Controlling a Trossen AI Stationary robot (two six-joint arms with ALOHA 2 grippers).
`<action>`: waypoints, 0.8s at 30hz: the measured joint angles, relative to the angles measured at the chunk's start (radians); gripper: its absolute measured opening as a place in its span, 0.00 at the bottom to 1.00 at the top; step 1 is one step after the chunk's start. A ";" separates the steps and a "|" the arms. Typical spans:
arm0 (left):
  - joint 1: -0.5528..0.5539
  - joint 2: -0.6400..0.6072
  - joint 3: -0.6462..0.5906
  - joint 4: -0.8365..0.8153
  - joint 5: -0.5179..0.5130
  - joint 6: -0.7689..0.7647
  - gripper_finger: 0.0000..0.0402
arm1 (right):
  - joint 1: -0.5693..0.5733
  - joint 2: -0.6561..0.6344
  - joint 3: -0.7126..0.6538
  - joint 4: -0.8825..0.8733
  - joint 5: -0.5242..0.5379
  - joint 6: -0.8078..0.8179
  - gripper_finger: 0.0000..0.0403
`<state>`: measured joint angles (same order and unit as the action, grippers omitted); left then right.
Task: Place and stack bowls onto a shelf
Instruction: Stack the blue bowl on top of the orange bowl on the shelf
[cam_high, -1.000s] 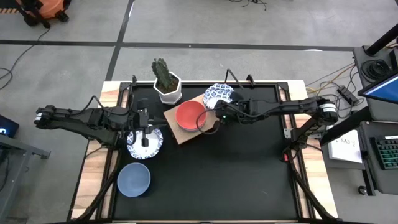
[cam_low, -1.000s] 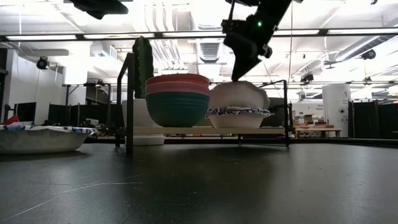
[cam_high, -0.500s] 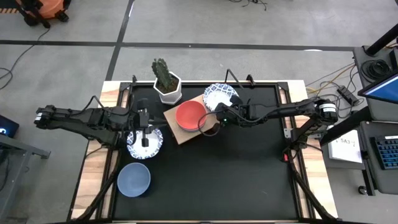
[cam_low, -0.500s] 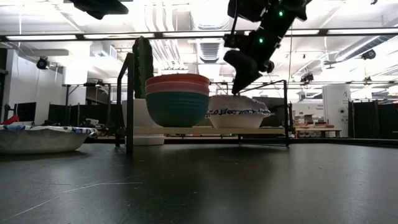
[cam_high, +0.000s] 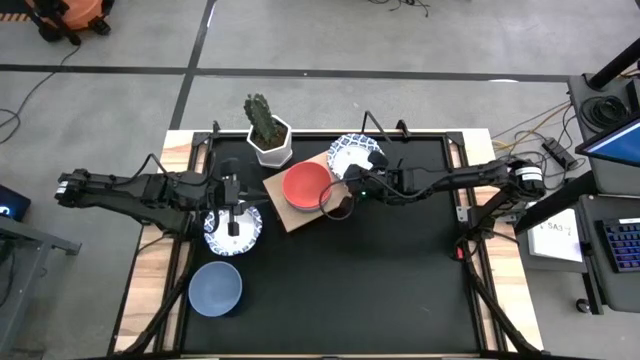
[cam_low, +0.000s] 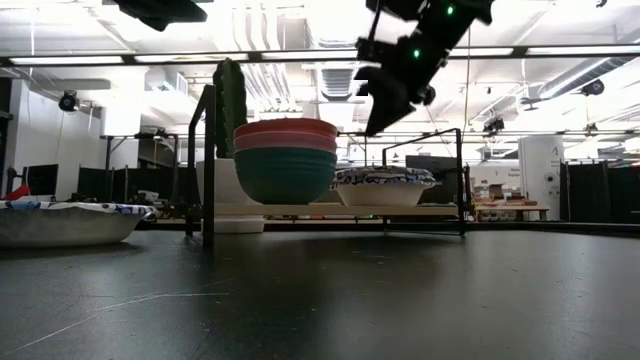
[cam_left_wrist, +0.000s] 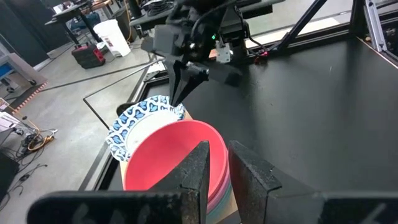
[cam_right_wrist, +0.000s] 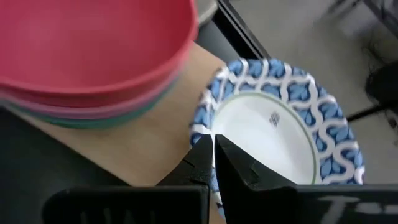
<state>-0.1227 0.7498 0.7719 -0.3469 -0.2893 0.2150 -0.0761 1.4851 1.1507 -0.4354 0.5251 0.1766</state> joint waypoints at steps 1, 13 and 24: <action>0.000 0.000 0.000 0.000 0.000 -0.009 0.11 | 0.007 -0.008 0.002 0.001 -0.001 -0.012 0.02; 0.000 0.000 0.000 -0.138 0.001 -0.353 0.11 | 0.138 -0.206 -0.156 0.159 -0.016 -0.140 0.02; -0.001 0.004 0.000 -0.292 0.051 -0.824 0.11 | 0.150 -0.440 -0.473 0.596 -0.242 -0.310 0.02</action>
<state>-0.1236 0.7540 0.7717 -0.6390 -0.2387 -0.6093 0.0742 1.0453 0.6777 0.1605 0.2828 -0.1339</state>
